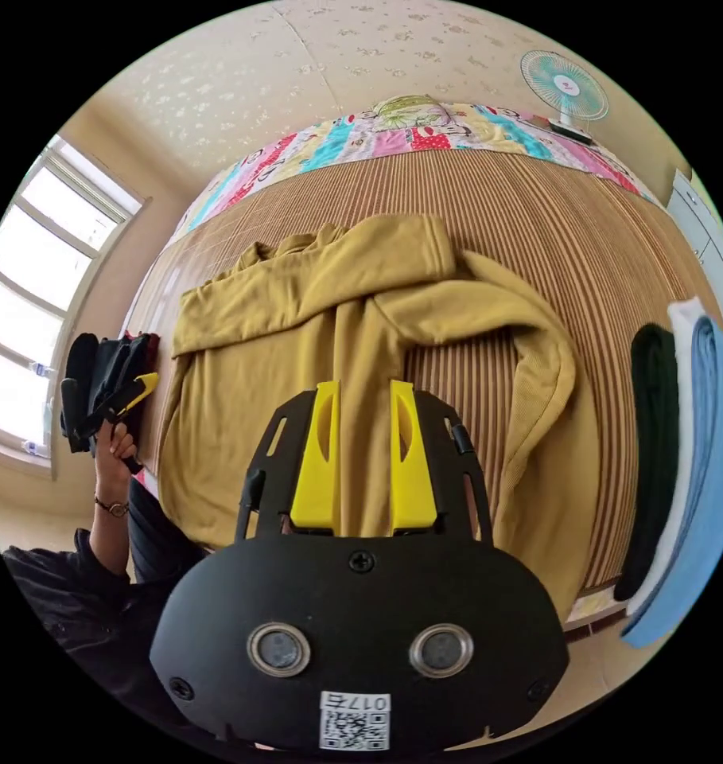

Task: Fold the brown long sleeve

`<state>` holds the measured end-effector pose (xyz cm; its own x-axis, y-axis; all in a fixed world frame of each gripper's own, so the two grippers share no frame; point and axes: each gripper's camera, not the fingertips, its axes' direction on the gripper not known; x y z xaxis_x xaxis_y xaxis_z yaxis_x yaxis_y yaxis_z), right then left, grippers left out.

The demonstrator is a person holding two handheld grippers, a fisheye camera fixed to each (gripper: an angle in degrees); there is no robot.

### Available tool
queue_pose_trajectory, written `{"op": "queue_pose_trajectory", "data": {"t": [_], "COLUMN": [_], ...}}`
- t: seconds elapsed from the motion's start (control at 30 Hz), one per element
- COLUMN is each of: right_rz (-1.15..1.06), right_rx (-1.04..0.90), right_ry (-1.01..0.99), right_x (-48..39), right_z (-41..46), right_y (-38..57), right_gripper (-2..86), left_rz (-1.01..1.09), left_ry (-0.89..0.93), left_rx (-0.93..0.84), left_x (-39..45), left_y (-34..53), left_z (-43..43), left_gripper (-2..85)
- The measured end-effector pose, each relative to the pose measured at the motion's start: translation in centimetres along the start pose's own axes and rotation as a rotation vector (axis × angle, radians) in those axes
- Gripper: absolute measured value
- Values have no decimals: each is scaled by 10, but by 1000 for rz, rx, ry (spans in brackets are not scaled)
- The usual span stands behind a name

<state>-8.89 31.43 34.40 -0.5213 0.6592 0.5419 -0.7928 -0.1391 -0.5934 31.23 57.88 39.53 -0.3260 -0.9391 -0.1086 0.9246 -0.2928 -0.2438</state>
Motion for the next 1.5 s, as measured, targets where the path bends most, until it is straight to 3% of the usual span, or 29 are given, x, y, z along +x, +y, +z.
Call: {"op": "queue_pose_trajectory", "data": {"t": [0.13, 0.27, 0.37, 0.6, 0.77, 1.07, 1.13, 1.23, 1.3, 1.37, 1.5], "right_rz": [99, 141, 134, 74, 81, -32, -127, -232, -160, 98, 558], "right_rx": [3, 51, 33, -38, -29, -94, -100, -274, -248, -58, 281], "right_ry": [-10, -87, -82, -133, -57, 67, 65, 55, -18, -253, -667], "right_x": [12, 25, 33, 39, 42, 57, 53, 57, 79, 138, 244], "right_z": [-3, -28, -35, -31, -33, -37, -48, -37, -42, -71, -88], "right_y": [89, 143, 163, 181, 198, 209, 218, 233, 239, 245, 273], "right_gripper": [94, 95, 101, 110, 105, 46, 40, 37, 38, 51, 85], "left_rz": [41, -7, -90, -11, 27, 97, 192, 189, 141, 81, -12], "left_ry": [-42, -127, -214, -96, -88, 52, -131, -267, -345, -359, -108], "left_rx": [-98, 66, 32, -45, -80, -433, -638, -604, -540, -438, -191], "left_x": [6, -9, -30, -14, 5, -1, 2, -2, -11, -19, -27], "left_y": [-5, -7, -8, 61, 115, 97, 90, 88, 89, 90, 92], "left_z": [24, -21, -20, -34, -33, -12, -19, -35, -45, -62, -101], "left_gripper": [22, 6, 17, 126, 131, 39, 38, 43, 49, 55, 76]}}
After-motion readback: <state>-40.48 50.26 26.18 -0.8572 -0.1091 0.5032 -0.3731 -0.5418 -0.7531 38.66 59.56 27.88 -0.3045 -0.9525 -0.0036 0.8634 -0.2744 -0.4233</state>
